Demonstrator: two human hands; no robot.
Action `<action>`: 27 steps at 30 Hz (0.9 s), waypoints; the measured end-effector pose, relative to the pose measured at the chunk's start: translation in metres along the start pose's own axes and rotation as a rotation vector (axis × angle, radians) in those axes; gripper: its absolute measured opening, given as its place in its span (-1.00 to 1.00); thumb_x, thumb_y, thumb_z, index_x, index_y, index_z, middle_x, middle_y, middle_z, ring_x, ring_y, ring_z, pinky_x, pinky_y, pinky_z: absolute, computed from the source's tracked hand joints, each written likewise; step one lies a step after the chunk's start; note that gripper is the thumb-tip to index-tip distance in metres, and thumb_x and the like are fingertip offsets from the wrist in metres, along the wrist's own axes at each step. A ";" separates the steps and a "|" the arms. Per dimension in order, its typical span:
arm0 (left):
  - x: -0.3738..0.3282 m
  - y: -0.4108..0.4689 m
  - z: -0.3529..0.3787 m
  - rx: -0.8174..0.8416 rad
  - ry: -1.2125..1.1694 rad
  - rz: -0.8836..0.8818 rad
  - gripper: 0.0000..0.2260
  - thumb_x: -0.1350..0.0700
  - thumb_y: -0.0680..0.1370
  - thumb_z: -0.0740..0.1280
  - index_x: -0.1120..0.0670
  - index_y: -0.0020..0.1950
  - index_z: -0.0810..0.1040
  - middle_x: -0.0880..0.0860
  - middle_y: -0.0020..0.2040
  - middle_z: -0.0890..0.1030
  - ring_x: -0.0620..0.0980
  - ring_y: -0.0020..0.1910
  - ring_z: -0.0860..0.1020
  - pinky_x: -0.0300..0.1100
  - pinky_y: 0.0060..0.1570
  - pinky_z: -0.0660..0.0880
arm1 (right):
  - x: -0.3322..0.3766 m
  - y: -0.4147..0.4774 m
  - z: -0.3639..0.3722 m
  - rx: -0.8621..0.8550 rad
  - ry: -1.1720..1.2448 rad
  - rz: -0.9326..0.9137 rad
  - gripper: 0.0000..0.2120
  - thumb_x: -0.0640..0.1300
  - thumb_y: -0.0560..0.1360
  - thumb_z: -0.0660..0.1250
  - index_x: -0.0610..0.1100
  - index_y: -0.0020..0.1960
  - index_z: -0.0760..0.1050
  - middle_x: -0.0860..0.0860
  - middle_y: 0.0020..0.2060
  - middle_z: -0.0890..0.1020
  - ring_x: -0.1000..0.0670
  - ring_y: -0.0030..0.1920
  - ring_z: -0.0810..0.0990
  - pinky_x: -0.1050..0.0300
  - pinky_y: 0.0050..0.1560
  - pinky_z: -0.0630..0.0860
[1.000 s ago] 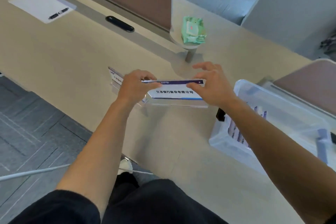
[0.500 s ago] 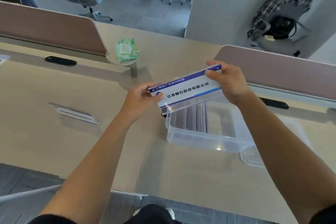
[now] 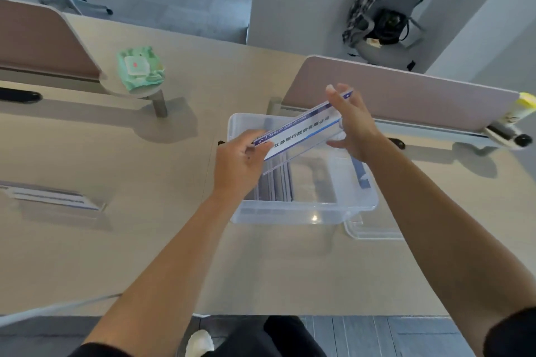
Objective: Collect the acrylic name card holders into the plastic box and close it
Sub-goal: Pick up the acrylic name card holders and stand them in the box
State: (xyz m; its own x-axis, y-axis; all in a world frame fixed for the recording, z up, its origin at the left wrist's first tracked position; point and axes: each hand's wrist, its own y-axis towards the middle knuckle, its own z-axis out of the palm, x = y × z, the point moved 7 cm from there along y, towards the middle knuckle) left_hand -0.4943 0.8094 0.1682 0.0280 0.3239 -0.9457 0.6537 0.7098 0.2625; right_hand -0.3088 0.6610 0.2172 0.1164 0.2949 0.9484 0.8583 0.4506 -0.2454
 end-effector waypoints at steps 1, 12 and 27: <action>-0.001 0.000 0.007 -0.013 0.018 0.015 -0.80 0.10 0.52 0.43 0.06 0.13 0.66 0.00 -0.07 0.71 -0.20 -0.19 0.64 -0.22 -0.16 0.58 | -0.004 0.010 -0.003 -0.016 0.013 0.015 -0.38 0.31 0.46 0.36 0.21 0.44 0.25 0.02 0.23 0.50 -0.11 0.17 0.49 -0.39 0.24 0.40; 0.011 0.011 0.097 -0.145 0.197 -0.039 -0.82 0.13 0.52 0.44 -0.03 0.11 0.67 -0.38 -0.11 0.58 -0.31 -0.18 0.63 -0.35 -0.16 0.57 | -0.047 0.122 -0.018 0.229 0.148 0.126 -0.40 0.23 0.51 0.35 0.17 0.48 0.23 0.14 -0.04 0.49 0.02 -0.05 0.51 -0.22 0.06 0.55; 0.088 -0.004 0.064 0.162 0.779 -0.098 -0.66 -0.15 0.48 0.36 0.02 0.14 0.65 -0.03 0.12 0.60 0.06 0.17 0.50 -0.05 0.18 0.47 | -0.147 0.170 -0.014 0.487 -0.083 0.095 -0.66 0.20 0.40 0.44 0.07 0.08 0.50 0.04 0.12 0.52 0.01 0.05 0.52 -0.12 -0.03 0.58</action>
State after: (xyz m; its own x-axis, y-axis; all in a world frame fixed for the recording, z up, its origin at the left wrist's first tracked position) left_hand -0.4461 0.7950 0.0717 -0.5323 0.6505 -0.5418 0.7289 0.6776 0.0974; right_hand -0.1731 0.6824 0.0389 0.1257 0.4112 0.9028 0.5106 0.7534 -0.4143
